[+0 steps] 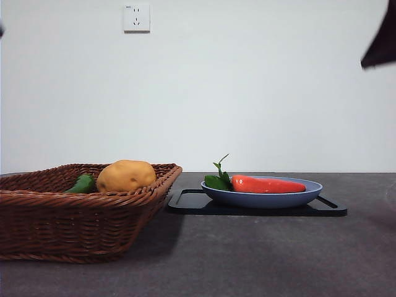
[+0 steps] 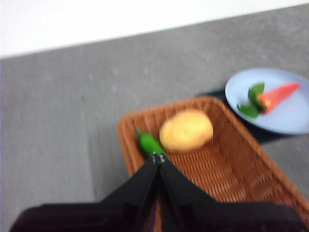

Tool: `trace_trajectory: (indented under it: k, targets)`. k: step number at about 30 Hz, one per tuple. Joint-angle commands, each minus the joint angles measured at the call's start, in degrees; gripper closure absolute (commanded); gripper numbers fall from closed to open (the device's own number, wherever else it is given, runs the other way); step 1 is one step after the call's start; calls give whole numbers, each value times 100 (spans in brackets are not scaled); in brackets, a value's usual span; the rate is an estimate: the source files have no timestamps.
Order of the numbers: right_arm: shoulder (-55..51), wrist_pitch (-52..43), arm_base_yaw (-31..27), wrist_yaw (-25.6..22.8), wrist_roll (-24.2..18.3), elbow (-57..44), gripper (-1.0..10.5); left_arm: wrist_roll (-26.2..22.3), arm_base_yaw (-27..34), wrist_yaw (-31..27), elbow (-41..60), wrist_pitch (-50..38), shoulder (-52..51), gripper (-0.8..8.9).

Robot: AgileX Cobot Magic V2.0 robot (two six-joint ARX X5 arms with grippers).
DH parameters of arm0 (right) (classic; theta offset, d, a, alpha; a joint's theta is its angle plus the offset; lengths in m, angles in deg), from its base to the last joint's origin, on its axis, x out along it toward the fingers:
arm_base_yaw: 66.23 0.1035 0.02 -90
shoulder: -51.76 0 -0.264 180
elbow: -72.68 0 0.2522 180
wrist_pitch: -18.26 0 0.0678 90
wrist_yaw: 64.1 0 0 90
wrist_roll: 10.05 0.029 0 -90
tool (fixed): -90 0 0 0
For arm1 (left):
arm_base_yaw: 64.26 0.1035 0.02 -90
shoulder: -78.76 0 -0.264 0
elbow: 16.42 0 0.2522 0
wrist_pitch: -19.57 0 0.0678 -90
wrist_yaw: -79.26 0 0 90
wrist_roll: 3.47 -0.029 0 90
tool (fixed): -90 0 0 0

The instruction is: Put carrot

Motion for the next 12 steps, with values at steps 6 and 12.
trace_trajectory:
  k: [6,12]
  targets:
    - [-20,-232,35,-44,297,-120,941,341,-26,11,334,219,-560,805]
    - [-20,-234,35,-33,302,-120,941,341,-26,17,337,63,-533,805]
